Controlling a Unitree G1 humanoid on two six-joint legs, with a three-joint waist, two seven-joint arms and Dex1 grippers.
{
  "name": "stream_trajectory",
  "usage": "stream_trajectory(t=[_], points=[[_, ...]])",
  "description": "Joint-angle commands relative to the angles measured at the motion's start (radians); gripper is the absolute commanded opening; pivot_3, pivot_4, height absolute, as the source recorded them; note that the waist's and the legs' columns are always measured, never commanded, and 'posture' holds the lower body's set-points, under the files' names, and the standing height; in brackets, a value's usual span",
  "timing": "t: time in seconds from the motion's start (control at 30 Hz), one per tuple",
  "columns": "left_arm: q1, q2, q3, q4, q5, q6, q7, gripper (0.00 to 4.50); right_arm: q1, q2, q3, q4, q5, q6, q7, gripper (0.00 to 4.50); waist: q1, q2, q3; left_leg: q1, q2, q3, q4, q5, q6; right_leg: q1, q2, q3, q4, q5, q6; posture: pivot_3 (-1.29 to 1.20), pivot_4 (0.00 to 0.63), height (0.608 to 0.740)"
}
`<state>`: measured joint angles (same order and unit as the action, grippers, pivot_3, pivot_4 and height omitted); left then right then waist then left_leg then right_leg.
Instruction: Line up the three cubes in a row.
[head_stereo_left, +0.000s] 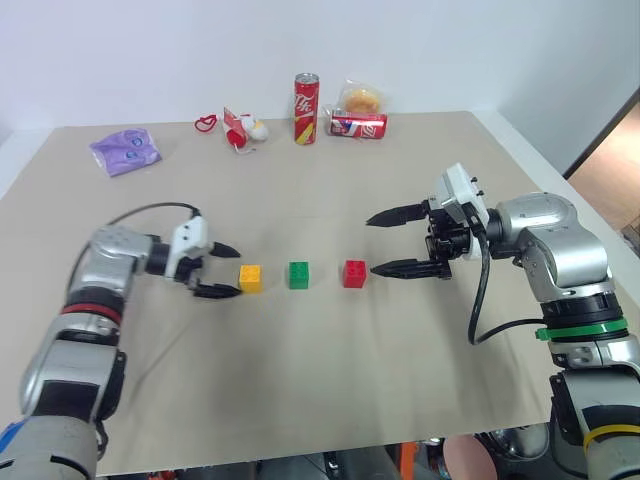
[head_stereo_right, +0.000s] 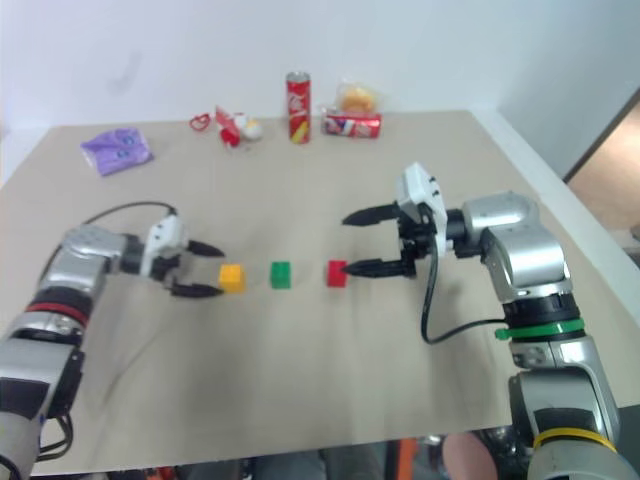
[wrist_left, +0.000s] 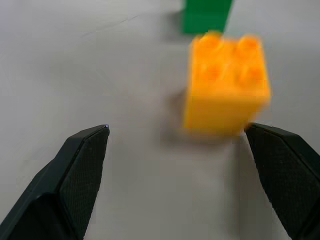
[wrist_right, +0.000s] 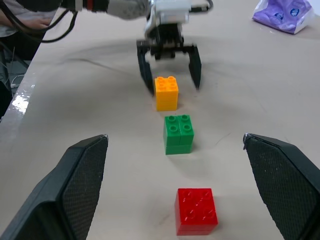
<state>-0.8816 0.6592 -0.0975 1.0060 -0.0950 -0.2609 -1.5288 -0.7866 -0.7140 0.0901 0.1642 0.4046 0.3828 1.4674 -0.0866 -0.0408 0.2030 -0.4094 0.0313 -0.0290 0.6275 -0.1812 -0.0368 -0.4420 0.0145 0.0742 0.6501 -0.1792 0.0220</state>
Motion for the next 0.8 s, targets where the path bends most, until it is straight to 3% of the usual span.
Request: stream_trajectory(t=[0.03,0.27,0.43,0.63,0.8], points=[[0.039,0.07,0.034,-0.074,-0.029,0.051,-0.062,4.47,-0.058,0.012,0.011,0.03,-0.009,-0.032,0.027,4.5,0.001,0.0,0.0,0.0,0.0,0.001,0.0,0.0,0.0,0.0,0.0,0.0,0.0,-0.001,-0.002,0.0,0.15,0.74],[0.181,0.215,0.084,-0.293,-0.124,0.229,-0.079,4.47,-0.113,0.043,0.028,0.1,-0.025,-0.067,0.05,4.5,0.004,0.0,0.0,-0.001,0.0,0.0,-0.002,0.0,-0.001,-0.001,-0.001,0.0,0.0,-0.003,-0.003,0.0,0.15,0.74],[0.275,0.224,0.211,-0.442,-0.195,0.353,0.082,4.47,-0.123,0.069,0.029,0.118,-0.034,-0.086,0.039,4.5,0.007,0.0,0.0,-0.001,0.0,0.0,-0.002,0.0,-0.001,-0.001,-0.002,-0.001,0.0,-0.004,-0.005,0.0,0.15,0.74],[0.493,0.064,0.426,-0.829,-0.268,0.603,0.598,4.47,-0.093,0.1,-0.028,0.137,-0.06,-0.116,-0.108,4.5,0.01,0.0,0.0,0.0,0.0,0.001,-0.003,0.0,-0.001,-0.001,-0.003,-0.001,0.0,-0.003,-0.003,0.0,0.15,0.74],[0.683,-0.127,0.525,-1.177,-0.318,0.755,0.922,4.47,-0.026,0.137,-0.143,0.143,-0.066,-0.105,-0.374,4.5,0.012,-0.001,0.0,0.0,0.0,0.0,-0.003,-0.001,-0.001,0.0,-0.003,-0.001,-0.001,-0.002,0.0,0.0,0.15,0.74]])
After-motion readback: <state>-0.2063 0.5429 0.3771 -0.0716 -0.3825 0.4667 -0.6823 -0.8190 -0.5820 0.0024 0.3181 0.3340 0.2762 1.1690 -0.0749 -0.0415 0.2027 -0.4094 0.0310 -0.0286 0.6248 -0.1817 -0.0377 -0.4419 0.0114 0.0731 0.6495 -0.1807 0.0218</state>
